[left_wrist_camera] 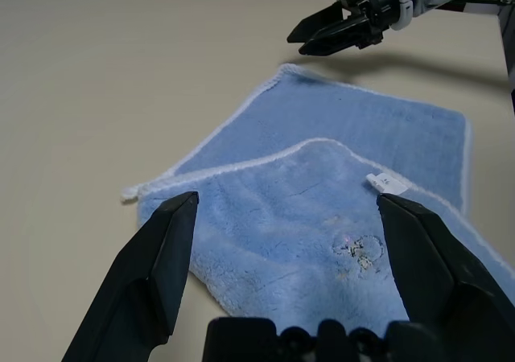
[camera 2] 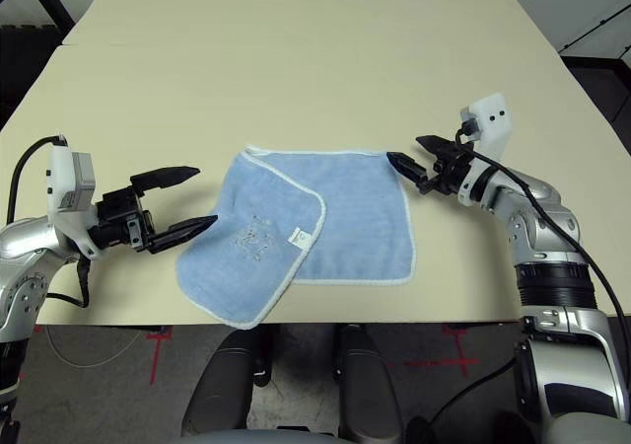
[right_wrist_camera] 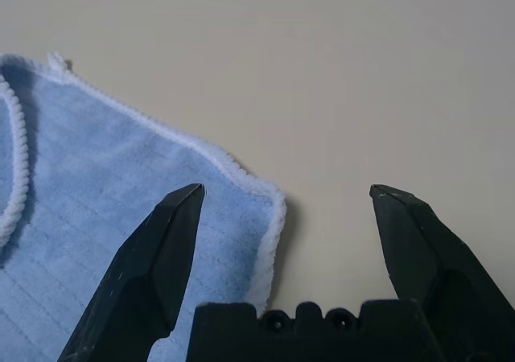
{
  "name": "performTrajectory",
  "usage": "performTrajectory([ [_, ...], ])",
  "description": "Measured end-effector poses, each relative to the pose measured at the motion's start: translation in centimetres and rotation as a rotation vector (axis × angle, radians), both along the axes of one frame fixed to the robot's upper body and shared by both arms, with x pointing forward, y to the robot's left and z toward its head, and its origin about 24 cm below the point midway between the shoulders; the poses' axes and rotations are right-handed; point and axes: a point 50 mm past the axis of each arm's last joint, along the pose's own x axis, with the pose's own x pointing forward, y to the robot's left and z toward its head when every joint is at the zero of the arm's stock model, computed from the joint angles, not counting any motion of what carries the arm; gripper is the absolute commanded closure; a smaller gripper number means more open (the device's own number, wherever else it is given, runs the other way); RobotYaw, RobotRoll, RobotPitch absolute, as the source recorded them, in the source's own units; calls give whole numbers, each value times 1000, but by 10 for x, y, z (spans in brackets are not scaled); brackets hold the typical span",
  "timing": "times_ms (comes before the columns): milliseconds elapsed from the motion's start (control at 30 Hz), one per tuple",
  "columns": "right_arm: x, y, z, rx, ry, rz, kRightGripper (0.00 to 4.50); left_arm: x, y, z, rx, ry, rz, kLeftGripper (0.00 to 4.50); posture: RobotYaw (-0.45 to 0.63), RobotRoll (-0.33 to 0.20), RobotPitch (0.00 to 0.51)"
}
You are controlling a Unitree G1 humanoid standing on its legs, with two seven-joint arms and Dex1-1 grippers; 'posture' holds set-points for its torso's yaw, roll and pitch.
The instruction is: Fold the towel and set it aside.
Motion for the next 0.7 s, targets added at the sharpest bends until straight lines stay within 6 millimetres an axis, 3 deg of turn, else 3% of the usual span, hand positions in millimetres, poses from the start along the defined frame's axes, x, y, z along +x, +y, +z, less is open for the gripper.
performTrajectory([
  [367,2,8,-8,-5,149,91,14,-2,-3,6,-9,-80,-41,0,74,0,208],
  [700,19,-5,-13,-73,164,-13,14,-3,-2,3,0,-77,-35,0,92,0,213],
])
